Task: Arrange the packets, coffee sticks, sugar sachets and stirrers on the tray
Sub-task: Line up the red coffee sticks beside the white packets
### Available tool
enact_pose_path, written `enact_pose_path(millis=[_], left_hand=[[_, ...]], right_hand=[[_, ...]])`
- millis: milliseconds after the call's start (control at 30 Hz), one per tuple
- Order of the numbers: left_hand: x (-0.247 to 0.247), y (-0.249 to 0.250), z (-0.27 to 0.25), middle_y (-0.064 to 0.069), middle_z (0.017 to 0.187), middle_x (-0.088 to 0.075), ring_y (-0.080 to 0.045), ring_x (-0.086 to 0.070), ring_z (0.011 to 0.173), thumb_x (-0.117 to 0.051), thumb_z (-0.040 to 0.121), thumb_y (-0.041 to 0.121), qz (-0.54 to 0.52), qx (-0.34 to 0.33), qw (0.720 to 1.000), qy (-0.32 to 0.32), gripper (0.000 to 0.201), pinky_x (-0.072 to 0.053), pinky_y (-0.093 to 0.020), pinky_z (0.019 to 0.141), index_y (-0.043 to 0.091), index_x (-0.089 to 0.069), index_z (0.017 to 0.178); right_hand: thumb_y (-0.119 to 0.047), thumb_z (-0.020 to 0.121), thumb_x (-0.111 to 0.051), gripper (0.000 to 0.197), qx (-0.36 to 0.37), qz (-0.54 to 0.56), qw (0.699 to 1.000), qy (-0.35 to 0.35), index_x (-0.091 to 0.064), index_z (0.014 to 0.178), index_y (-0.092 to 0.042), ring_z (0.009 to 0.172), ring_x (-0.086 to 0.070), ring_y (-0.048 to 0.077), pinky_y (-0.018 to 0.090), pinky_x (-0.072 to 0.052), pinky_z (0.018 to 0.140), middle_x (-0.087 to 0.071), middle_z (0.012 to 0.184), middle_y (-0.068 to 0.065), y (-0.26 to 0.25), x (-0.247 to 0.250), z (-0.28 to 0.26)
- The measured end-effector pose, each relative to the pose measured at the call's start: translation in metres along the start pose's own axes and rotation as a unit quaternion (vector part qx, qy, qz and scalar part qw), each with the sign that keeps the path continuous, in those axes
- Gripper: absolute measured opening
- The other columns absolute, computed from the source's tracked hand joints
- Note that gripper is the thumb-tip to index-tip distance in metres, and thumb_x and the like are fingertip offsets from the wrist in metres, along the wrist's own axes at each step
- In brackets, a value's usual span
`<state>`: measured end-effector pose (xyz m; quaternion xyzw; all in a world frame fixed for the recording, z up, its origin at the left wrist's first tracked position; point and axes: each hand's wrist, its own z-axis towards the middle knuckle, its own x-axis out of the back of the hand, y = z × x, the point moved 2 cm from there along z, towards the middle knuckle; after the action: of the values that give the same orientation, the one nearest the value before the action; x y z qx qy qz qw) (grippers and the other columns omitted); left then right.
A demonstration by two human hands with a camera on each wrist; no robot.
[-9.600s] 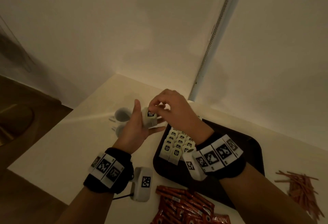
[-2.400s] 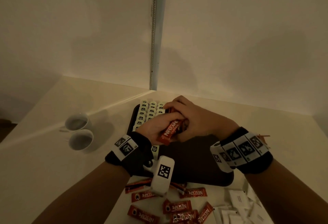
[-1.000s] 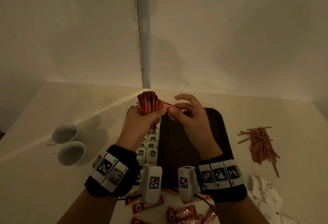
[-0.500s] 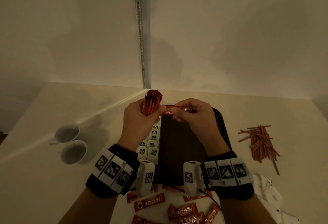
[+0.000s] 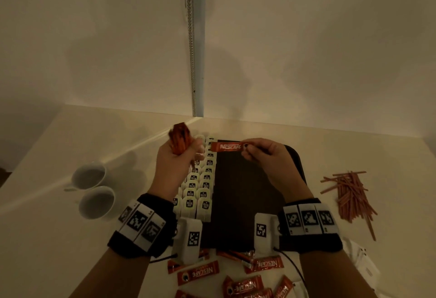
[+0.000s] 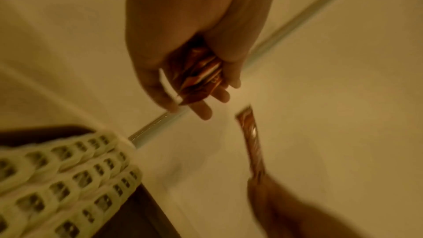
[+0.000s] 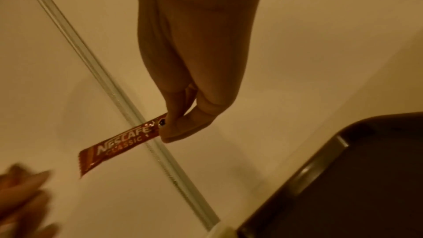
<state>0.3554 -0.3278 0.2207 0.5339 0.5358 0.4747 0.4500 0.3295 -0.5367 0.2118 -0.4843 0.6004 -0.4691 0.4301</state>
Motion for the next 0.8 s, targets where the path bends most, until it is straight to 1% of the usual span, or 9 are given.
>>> enact_pose_path(millis=[100, 167, 233, 300, 433, 567, 667, 733, 800], left_hand=[[0.013, -0.009, 0.004, 0.002, 0.069, -0.062, -0.015, -0.063, 0.060, -0.063, 0.088, 0.025, -0.105, 0.129, 0.986, -0.005, 0.011, -0.056, -0.038, 0.069, 0.015, -0.061, 0.083], [0.020, -0.015, 0.004, 0.000, 0.072, -0.057, -0.013, -0.059, 0.056, -0.063, 0.087, 0.026, -0.134, 0.194, 0.972, -0.017, 0.012, -0.058, -0.037, 0.061, 0.014, -0.059, 0.087], [0.024, -0.019, 0.004, 0.000, 0.073, -0.057, -0.013, -0.057, 0.057, -0.063, 0.086, 0.026, -0.144, 0.227, 0.963, -0.023, 0.013, -0.058, -0.032, 0.053, 0.014, -0.059, 0.089], [0.026, -0.023, 0.005, -0.002, 0.078, -0.058, -0.016, -0.057, 0.063, -0.064, 0.086, 0.024, -0.146, 0.245, 0.958, -0.022, 0.014, -0.057, -0.031, 0.052, 0.013, -0.060, 0.094], [0.029, -0.031, 0.006, -0.007, 0.086, -0.059, -0.020, -0.059, 0.070, -0.060, 0.088, 0.015, -0.157, 0.263, 0.952, -0.024, 0.016, -0.056, -0.031, 0.053, 0.013, -0.059, 0.104], [0.031, -0.036, 0.009, -0.008, 0.084, -0.061, -0.020, -0.061, 0.063, -0.057, 0.089, 0.010, -0.160, 0.266, 0.950, -0.028, 0.015, -0.057, -0.030, 0.051, 0.014, -0.060, 0.103], [0.032, -0.041, 0.009, -0.008, 0.081, -0.062, -0.018, -0.063, 0.057, -0.055, 0.091, 0.010, -0.161, 0.271, 0.949, -0.023, 0.012, -0.056, -0.029, 0.049, 0.012, -0.059, 0.102], [0.032, -0.044, 0.010, -0.009, 0.081, -0.063, -0.019, -0.064, 0.059, -0.054, 0.092, 0.013, -0.152, 0.274, 0.949, -0.022, 0.008, -0.055, -0.028, 0.047, 0.009, -0.060, 0.097], [0.031, -0.047, 0.010, -0.011, 0.085, -0.066, -0.021, -0.064, 0.065, -0.055, 0.093, 0.017, -0.137, 0.277, 0.950, -0.028, 0.014, -0.054, -0.028, 0.047, 0.004, -0.062, 0.096]], right_hand=[[0.003, 0.091, -0.052, 0.021, -0.024, -0.034, 0.995, 0.096, -0.066, 0.093, -0.013, 0.081, -0.064, 0.011, 0.019, -0.055, 0.074, -0.066, 0.096, 0.007, 0.028, 0.027, 0.034], [0.001, 0.090, -0.054, 0.019, -0.049, -0.117, 0.980, 0.151, -0.063, 0.091, -0.016, 0.076, -0.062, 0.012, 0.020, -0.054, 0.069, -0.065, 0.096, 0.009, 0.053, 0.044, 0.056], [-0.003, 0.088, -0.059, 0.014, -0.081, -0.200, 0.960, 0.177, -0.059, 0.090, -0.017, 0.073, -0.062, 0.015, 0.027, -0.054, 0.069, -0.066, 0.097, 0.011, 0.077, 0.053, 0.073], [-0.007, 0.086, -0.062, 0.013, -0.119, -0.250, 0.945, 0.174, -0.058, 0.091, -0.018, 0.076, -0.063, 0.018, 0.033, -0.055, 0.074, -0.067, 0.098, 0.010, 0.097, 0.055, 0.088], [-0.012, 0.083, -0.067, 0.013, -0.142, -0.273, 0.935, 0.176, -0.057, 0.088, -0.019, 0.085, -0.064, 0.021, 0.033, -0.055, 0.077, -0.066, 0.096, 0.009, 0.119, 0.047, 0.114], [-0.011, 0.082, -0.069, 0.014, -0.153, -0.276, 0.932, 0.179, -0.057, 0.085, -0.016, 0.088, -0.064, 0.020, 0.030, -0.054, 0.079, -0.064, 0.094, 0.008, 0.122, 0.040, 0.132], [-0.011, 0.080, -0.070, 0.015, -0.151, -0.300, 0.922, 0.194, -0.057, 0.082, -0.017, 0.090, -0.064, 0.021, 0.032, -0.054, 0.083, -0.066, 0.097, 0.010, 0.127, 0.040, 0.140], [-0.010, 0.081, -0.069, 0.013, -0.148, -0.308, 0.918, 0.201, -0.059, 0.086, -0.014, 0.089, -0.064, 0.022, 0.034, -0.055, 0.083, -0.066, 0.099, 0.011, 0.130, 0.041, 0.142], [-0.010, 0.082, -0.068, 0.013, -0.146, -0.316, 0.914, 0.208, -0.060, 0.093, -0.010, 0.088, -0.063, 0.021, 0.031, -0.055, 0.080, -0.065, 0.101, 0.011, 0.130, 0.041, 0.142]])
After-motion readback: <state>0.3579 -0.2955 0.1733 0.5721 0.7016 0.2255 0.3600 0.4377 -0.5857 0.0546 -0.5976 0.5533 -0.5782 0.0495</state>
